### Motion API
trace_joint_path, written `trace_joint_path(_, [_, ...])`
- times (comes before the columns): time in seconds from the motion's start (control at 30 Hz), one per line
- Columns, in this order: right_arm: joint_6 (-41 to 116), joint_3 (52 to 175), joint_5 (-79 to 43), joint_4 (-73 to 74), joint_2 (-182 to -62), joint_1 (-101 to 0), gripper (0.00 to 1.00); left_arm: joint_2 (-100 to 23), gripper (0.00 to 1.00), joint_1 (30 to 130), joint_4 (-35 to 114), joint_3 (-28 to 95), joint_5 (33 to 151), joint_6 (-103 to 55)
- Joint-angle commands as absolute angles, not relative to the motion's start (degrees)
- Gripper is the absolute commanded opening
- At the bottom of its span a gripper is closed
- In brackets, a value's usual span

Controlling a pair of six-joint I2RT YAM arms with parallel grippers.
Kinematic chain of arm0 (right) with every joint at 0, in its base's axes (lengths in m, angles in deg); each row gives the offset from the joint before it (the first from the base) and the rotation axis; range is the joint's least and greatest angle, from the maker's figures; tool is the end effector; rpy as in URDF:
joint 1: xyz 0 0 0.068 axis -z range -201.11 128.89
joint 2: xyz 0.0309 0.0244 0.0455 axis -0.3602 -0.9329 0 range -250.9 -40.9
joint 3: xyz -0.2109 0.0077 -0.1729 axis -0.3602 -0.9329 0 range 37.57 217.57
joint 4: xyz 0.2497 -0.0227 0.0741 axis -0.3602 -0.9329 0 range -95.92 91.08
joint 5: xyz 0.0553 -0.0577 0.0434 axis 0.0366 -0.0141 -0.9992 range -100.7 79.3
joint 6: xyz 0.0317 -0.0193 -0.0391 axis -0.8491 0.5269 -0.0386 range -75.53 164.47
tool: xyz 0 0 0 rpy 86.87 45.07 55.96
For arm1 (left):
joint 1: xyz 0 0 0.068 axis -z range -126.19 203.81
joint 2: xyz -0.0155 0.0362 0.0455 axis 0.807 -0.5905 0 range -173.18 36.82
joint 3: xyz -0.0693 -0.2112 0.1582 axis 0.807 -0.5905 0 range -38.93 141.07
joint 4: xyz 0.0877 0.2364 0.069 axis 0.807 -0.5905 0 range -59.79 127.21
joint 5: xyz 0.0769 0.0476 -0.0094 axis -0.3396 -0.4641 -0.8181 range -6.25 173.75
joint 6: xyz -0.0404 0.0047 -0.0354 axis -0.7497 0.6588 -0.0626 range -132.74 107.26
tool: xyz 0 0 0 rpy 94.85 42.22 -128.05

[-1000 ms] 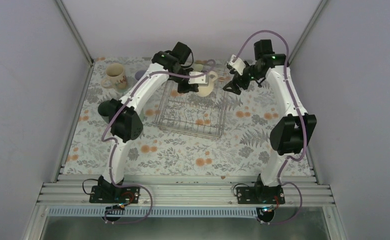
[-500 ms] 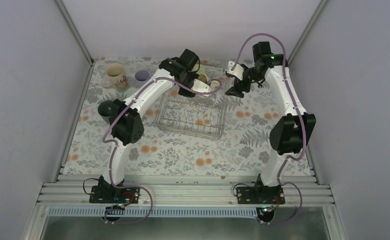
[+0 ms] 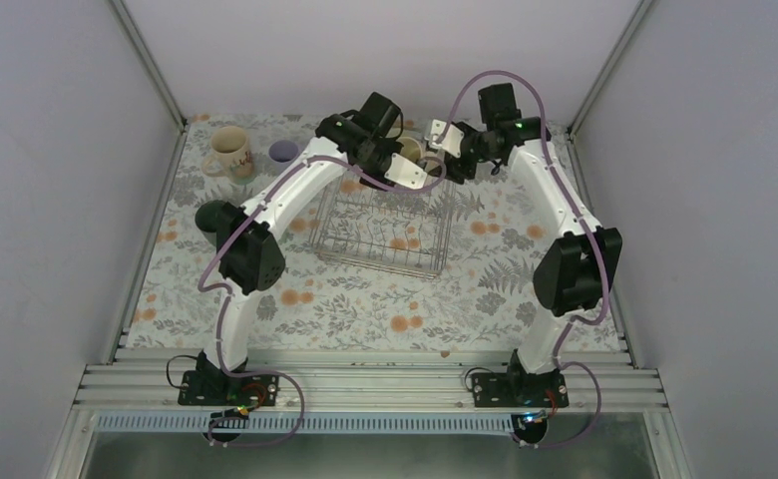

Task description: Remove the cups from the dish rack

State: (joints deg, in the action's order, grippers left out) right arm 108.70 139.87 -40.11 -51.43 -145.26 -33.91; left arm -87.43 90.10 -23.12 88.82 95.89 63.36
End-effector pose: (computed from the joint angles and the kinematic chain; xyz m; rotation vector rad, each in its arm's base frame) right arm 0.3797 0.1042 0.3349 -1.6270 1.7262 0.2312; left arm 0.3735 -0.2837 0.3156 2.1453 1.3402 0.0034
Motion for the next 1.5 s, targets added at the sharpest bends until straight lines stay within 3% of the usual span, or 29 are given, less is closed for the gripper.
trace_joint_path(0.0, [106.79,143.78,-38.51,-49.36,-146.73,-34.71,0.69,-86.04,0.02,91.15,-20.41,92.74,96.76,64.76])
trace_joint_path(0.2, [106.49,147.43,-36.85,-51.83,-148.92,-34.96,0.45,-86.27,0.02,91.42,-20.58,92.57,95.54,65.22])
trace_joint_path(0.4, [106.86,151.00,-35.71,-57.32,-152.15,-34.88,0.41,-86.24,0.02,91.59,-20.41,93.16,94.92,65.57])
trace_joint_path(0.6, [106.43,151.78,-35.97,-57.87,-152.65,-34.84,0.30,-86.31,0.02,91.69,-20.07,93.01,94.31,65.60])
trace_joint_path(0.83, [104.96,154.44,-37.56,-59.73,-153.14,-34.49,0.04,-86.78,0.03,91.77,-18.51,93.06,92.15,64.55])
trace_joint_path(1.0, [102.49,154.02,-36.87,-59.40,-152.20,-33.77,0.04,-88.97,0.25,91.69,-17.03,97.11,90.34,59.30])
trace_joint_path(1.07, [100.67,153.57,-36.44,-58.60,-151.70,-32.61,0.04,-89.42,0.48,91.69,-17.08,99.19,90.60,57.69])
trace_joint_path(1.13, [97.81,153.17,-37.08,-56.55,-150.75,-30.39,0.04,-88.70,0.86,91.52,-15.72,99.48,90.54,56.44])
trace_joint_path(1.17, [96.27,153.34,-37.70,-55.89,-150.09,-29.04,0.04,-87.88,0.97,91.33,-14.61,98.84,90.85,56.08])
trace_joint_path(1.47, [86.51,149.41,-37.91,-52.20,-143.57,-18.46,0.03,-81.17,1.00,87.19,12.87,83.05,84.40,49.39])
